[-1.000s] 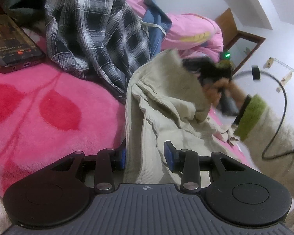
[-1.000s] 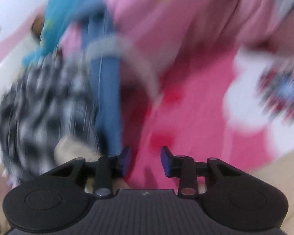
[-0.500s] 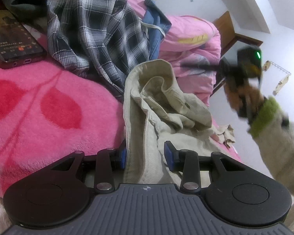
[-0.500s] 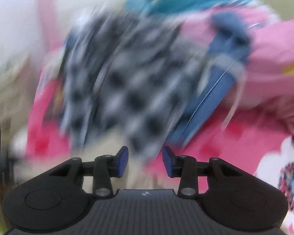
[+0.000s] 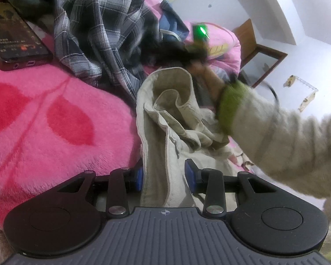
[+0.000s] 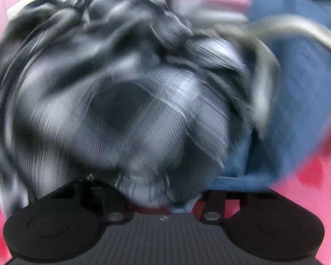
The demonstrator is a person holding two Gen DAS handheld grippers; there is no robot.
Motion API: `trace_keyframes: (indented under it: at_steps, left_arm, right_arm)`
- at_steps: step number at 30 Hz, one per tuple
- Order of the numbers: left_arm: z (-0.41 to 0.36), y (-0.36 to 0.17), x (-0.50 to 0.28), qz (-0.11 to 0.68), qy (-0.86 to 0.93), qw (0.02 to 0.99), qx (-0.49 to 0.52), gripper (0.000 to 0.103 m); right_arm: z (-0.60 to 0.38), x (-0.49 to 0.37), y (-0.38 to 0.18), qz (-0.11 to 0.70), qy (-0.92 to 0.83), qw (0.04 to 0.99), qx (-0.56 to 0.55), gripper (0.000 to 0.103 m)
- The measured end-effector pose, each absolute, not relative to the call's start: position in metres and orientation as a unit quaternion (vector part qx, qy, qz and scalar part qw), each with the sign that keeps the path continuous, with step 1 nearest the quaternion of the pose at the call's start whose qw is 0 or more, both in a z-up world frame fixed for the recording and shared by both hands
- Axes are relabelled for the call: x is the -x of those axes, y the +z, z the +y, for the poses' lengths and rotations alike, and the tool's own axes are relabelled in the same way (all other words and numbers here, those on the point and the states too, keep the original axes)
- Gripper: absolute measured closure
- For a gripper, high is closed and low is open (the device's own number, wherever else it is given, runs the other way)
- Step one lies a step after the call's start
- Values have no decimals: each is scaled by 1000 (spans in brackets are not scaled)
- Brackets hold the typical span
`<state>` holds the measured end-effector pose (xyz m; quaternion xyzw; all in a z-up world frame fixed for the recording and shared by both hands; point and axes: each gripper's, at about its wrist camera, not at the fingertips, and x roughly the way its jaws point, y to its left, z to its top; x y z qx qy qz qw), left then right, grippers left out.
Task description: Fold clothes
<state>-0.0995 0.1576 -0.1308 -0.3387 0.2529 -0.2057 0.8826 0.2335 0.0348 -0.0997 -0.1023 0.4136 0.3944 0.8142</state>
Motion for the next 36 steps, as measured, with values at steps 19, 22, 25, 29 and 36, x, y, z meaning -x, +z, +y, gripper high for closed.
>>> trace_keyframes:
  at_steps: [19, 22, 25, 29, 36]
  left_arm:
    - [155, -133, 102, 254, -205, 883, 337, 66]
    - [154, -132, 100, 256, -201, 883, 338, 67]
    - [154, -130, 100, 260, -196, 884, 337, 66]
    - [153, -129, 101, 262, -190, 885, 335, 66]
    - [150, -127, 101, 267, -185, 889, 321, 66]
  right_arm:
    - [74, -291, -42, 467, 360, 792, 158, 52]
    - [35, -269, -21, 454, 343, 801, 186, 41]
    - [-6, -236, 5, 427, 340, 820, 174, 41]
    - [-55, -151, 34, 354, 398, 825, 191, 38]
    - [-34, -2, -26, 284, 406, 809, 317, 38]
